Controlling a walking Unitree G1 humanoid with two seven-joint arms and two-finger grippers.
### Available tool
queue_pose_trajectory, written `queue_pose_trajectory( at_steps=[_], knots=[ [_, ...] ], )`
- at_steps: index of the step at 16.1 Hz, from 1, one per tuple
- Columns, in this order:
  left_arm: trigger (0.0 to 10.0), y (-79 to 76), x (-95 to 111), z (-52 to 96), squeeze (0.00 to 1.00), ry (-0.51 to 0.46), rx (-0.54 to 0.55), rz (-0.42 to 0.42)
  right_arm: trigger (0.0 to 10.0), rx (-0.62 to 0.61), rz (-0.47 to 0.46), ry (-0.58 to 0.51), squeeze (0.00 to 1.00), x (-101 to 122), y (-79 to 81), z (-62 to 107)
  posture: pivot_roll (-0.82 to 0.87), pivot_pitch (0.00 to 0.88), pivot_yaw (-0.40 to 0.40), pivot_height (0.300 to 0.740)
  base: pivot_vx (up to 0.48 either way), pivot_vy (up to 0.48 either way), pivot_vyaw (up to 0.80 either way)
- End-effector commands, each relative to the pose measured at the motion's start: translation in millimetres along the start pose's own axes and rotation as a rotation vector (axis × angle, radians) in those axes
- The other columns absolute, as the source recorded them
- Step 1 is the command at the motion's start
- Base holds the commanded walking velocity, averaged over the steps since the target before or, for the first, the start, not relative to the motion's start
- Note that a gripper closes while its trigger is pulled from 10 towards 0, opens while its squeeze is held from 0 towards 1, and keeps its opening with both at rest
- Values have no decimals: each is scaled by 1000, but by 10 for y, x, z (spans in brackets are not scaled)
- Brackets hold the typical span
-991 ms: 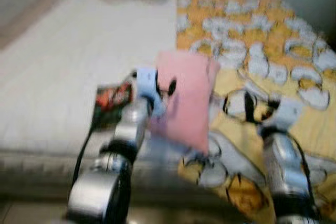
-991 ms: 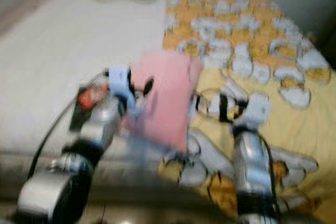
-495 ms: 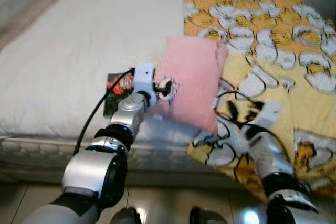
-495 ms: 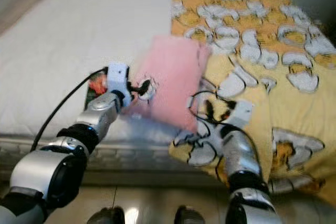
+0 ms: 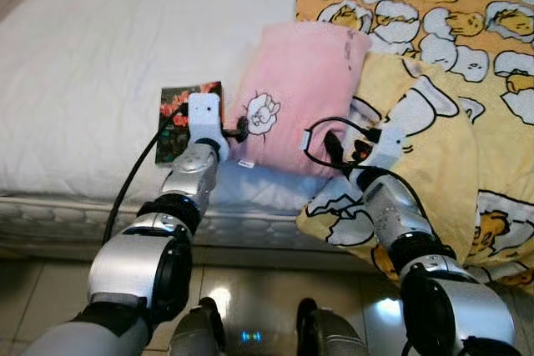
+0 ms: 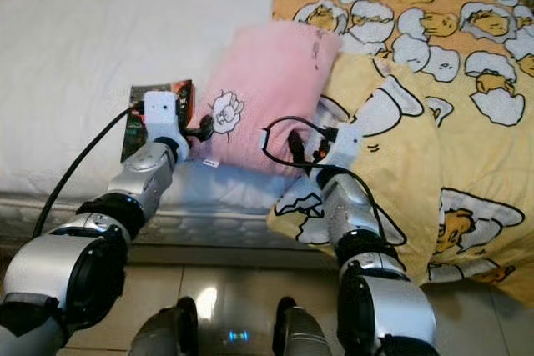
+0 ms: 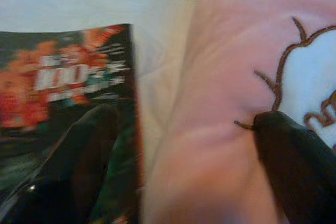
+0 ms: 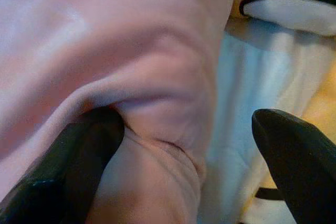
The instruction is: Clean up the room
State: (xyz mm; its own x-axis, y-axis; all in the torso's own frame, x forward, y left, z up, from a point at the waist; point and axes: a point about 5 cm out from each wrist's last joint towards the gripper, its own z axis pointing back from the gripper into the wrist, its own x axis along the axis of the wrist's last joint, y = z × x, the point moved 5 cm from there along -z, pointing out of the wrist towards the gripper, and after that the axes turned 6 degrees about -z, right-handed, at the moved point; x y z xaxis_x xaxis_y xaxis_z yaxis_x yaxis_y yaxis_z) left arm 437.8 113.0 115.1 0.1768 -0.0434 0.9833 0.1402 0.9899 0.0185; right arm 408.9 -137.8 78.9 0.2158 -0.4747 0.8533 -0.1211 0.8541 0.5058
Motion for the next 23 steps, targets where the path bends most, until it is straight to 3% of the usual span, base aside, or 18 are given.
queue_pose_trajectory(
  at_steps=[1,3,5,7,9,10,14,17,20,23],
  knots=[
    [10000,-155,114,-27,0,-34,-58,5,10000,24,12,2,0,8,95,-41,-19,277,-30,740,0,0,0],
    [10000,-240,167,-29,0,-59,-101,23,10000,28,15,-14,0,47,99,-49,-20,265,-39,740,0,0,0],
    [10000,-445,144,-17,0,-47,-205,93,10000,16,6,-2,0,-20,54,-21,-16,264,-42,740,0,0,0],
    [10000,-719,-66,34,0,67,-324,137,10000,10,-46,15,0,-86,85,-33,-17,262,-37,740,0,0,0],
    [10000,-802,-188,68,0,124,-353,158,10000,26,-75,34,0,-136,146,-47,-19,255,-37,740,0,0,0],
    [0,-832,-255,90,0,146,-362,156,0,40,-80,49,0,-177,178,-47,-20,254,-38,740,0,0,0],
    [0,-906,-259,111,0,145,-404,177,0,39,-73,79,0,-231,147,-28,-22,252,-42,740,0,0,0],
    [0,-1048,-199,143,0,106,-491,107,0,7,-49,93,0,-273,14,31,-14,251,-38,740,0,0,0],
    [0,-1095,-221,160,0,111,-507,111,0,-26,-28,77,0,-239,-99,67,-17,242,-29,740,0,0,0],
    [0,-1142,-367,216,0,151,-508,236,0,-133,36,53,0,-228,-340,165,-36,217,-17,740,0,0,0]
  ],
)
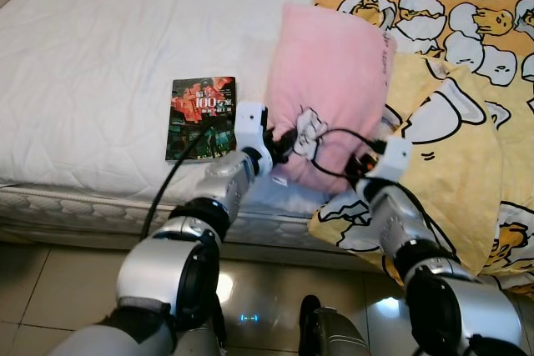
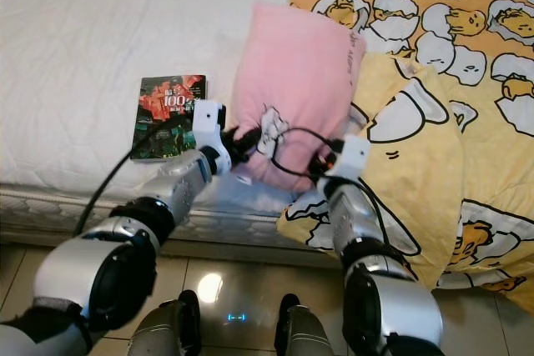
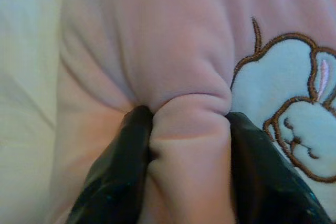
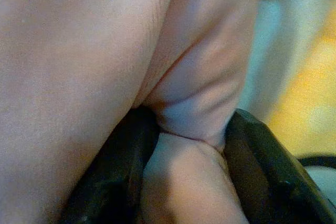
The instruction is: Clean up the room
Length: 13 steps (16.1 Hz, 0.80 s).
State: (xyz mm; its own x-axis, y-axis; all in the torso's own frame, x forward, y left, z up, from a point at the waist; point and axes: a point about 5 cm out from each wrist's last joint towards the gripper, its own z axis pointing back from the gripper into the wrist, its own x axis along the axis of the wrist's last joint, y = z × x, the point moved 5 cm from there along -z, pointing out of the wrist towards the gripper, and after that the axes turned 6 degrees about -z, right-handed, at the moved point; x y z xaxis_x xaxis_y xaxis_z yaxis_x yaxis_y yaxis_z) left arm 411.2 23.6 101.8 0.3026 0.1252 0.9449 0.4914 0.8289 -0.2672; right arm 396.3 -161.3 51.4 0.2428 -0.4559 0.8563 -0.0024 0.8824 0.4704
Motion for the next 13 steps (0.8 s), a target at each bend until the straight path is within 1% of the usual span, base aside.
queue_pose_trajectory(
  at_steps=[1,2,4,6,7,8,9,10,11,12,13],
  knots=[
    [0,-202,-354,11,0,91,-61,86,0,-19,14,26,0,-120,-59,51,-41,205,-18,740,0,0,0],
    [0,-207,-376,16,0,91,-60,102,0,-21,8,26,0,-133,-69,60,-41,205,-18,740,0,0,0],
    [0,-245,-375,10,0,77,-72,126,0,-15,-25,35,0,-187,-59,74,-45,170,-24,740,0,0,0],
    [0,-253,-348,5,0,74,-85,120,0,-22,-58,34,0,-174,-58,63,-43,159,-23,740,0,0,0],
    [0,-235,-309,0,0,63,-80,113,0,-30,-97,45,0,-178,-70,56,-43,136,-18,740,0,0,0],
    [0,-224,-280,-4,0,55,-77,104,0,-40,-111,46,0,-171,-84,53,-44,132,-17,740,0,0,0],
    [0,-224,-180,-22,0,30,-85,67,0,-54,-128,32,0,-102,-106,34,-47,107,-17,740,0,0,0],
    [0,-238,-102,-37,0,10,-96,41,0,-47,-130,14,0,-31,-90,13,-48,97,-18,740,0,0,0],
    [0,-270,38,-62,0,-25,-119,4,0,-28,-129,-16,0,106,-51,-28,-49,71,-21,740,0,0,0],
    [0,-292,222,-83,0,-75,-137,-21,0,-12,-115,-65,0,306,-26,-67,-48,46,-24,740,0,0,0],
    [0,-308,363,-93,0,-113,-149,-57,0,12,-98,-121,0,509,17,-94,-44,27,-26,740,0,0,0]
  ],
)
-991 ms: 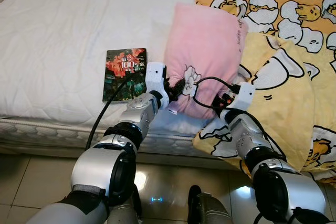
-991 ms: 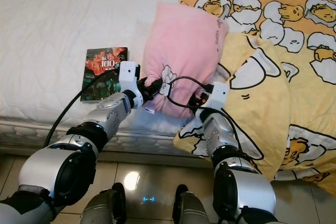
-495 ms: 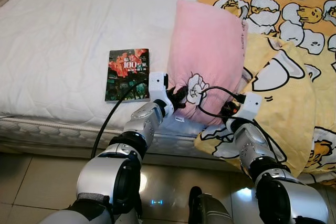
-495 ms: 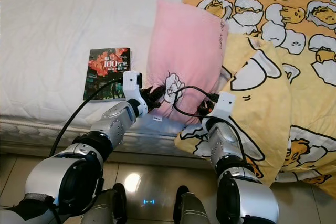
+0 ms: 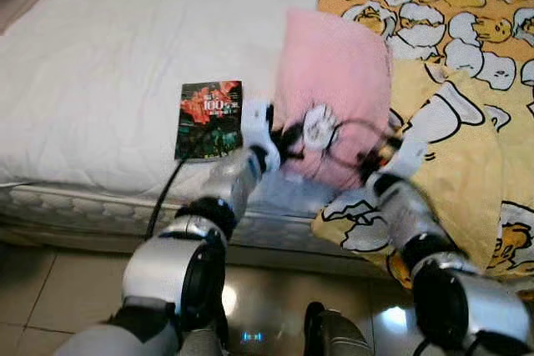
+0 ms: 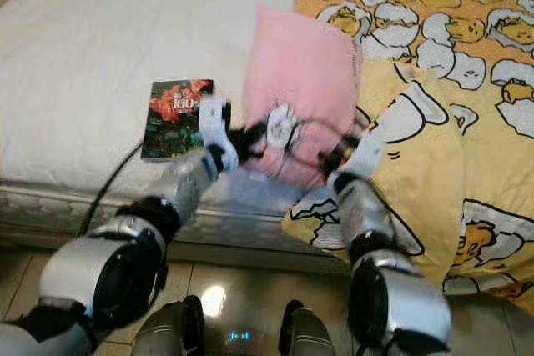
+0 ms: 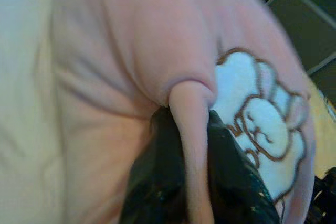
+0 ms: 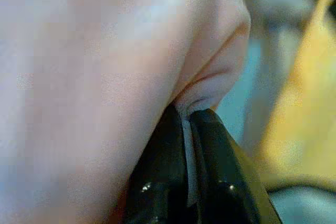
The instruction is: Clean up the room
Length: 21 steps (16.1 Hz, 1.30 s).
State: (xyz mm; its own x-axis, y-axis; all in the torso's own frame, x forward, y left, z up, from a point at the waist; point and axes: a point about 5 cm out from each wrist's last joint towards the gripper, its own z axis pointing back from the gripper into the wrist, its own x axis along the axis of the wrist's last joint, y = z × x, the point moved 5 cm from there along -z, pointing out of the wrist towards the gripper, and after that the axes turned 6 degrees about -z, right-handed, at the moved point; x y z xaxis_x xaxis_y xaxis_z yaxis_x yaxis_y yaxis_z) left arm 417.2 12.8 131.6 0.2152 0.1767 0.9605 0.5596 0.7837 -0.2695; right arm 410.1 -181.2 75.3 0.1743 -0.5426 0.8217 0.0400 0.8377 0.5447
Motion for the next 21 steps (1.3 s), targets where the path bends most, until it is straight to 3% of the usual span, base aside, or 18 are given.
queue_pose_trajectory(
  at_steps=[1,5,7,11,12,13,14,17,21],
  knots=[
    [0,-169,110,-70,0,-18,-73,-62,0,51,-3,-70,0,236,126,-55,-44,27,-26,740,0,0,0],
    [0,-306,719,-119,0,-192,-150,-229,0,143,74,-269,0,887,274,-11,-57,0,-18,740,0,0,0],
    [0,-250,866,-118,0,-223,-112,-243,0,148,90,-315,0,1032,290,17,-57,0,-21,740,0,0,0],
    [0,-148,1240,-70,0,-324,-43,-286,0,156,213,-443,0,1436,421,111,-67,0,-8,740,0,0,0],
    [10000,-101,1319,-52,0,-344,-2,-317,3176,127,328,-485,0,1517,463,143,-64,0,-4,740,0,0,0],
    [10000,-105,1343,-44,0,-357,-2,-332,3176,126,350,-491,0,1528,479,149,-63,0,-4,740,0,0,0],
    [10000,-72,1411,-28,0,-383,18,-302,10000,132,358,-507,0,1558,509,166,-57,0,-7,740,0,0,0],
    [10000,24,1472,0,0,-396,90,-312,10000,112,356,-516,0,1586,491,183,-50,0,-10,740,0,480,0],
    [10000,56,1312,-27,0,-361,125,-271,10000,101,352,-502,0,1521,446,206,-68,0,-6,740,0,480,0]
  ],
)
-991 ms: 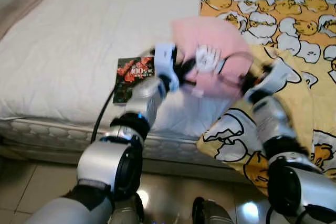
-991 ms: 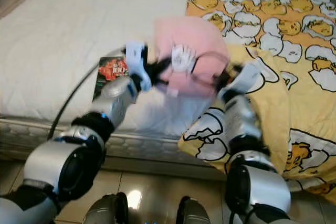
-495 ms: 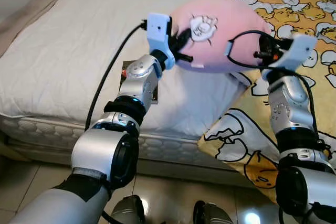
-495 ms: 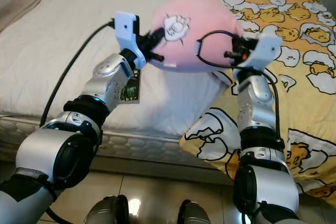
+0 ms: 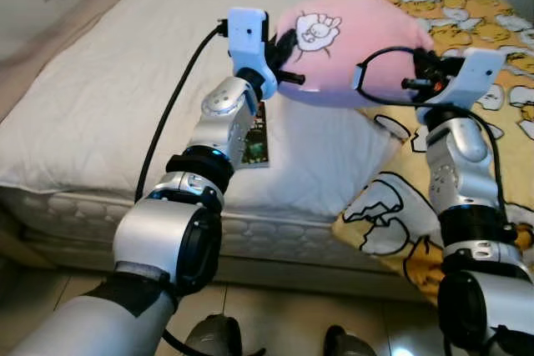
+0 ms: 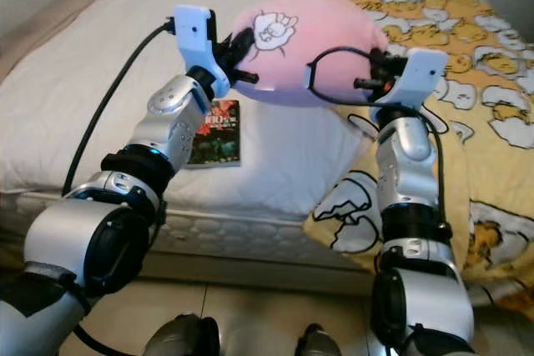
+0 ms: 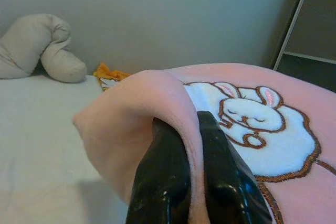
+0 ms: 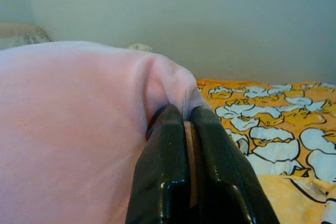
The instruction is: Clean up the room
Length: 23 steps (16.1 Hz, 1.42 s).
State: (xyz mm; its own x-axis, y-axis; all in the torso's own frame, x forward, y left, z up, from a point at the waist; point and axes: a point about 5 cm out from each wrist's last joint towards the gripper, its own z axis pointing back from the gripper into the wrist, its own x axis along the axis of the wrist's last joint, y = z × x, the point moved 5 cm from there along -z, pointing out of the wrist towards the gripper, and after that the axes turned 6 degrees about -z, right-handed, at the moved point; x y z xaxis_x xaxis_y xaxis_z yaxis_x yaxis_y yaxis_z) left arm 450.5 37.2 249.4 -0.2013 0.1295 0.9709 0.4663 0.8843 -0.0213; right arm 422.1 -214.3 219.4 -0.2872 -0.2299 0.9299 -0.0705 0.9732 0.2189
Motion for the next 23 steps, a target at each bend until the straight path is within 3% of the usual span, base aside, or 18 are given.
queue_pose_trajectory(
  at_steps=[1,7,13,19,20,21,23],
  knots=[
    [10000,7,66,-14,0,-28,15,-8,10000,-32,9,-38,0,120,-100,15,-68,0,-7,740,0,480,0],
    [10000,25,70,-31,0,-25,52,33,10000,-28,6,-12,0,66,-104,44,-67,0,-22,740,0,480,0],
    [10000,244,13,44,0,-20,161,77,10000,15,4,18,0,2,0,12,-33,0,-45,740,0,480,0],
    [10000,262,9,46,0,-12,177,53,10000,44,11,33,0,-36,84,10,-39,0,-33,740,0,480,157],
    [10000,263,11,48,0,-11,194,13,10000,52,30,43,0,-48,92,10,-41,0,-37,740,0,480,463],
    [10000,280,-34,56,0,19,224,-35,10000,49,19,40,0,-52,83,14,-40,0,-36,740,0,0,463],
    [10000,272,-31,73,0,-6,216,-19,10000,61,23,54,0,-100,119,38,-37,0,-39,740,135,0,203]
  ],
)
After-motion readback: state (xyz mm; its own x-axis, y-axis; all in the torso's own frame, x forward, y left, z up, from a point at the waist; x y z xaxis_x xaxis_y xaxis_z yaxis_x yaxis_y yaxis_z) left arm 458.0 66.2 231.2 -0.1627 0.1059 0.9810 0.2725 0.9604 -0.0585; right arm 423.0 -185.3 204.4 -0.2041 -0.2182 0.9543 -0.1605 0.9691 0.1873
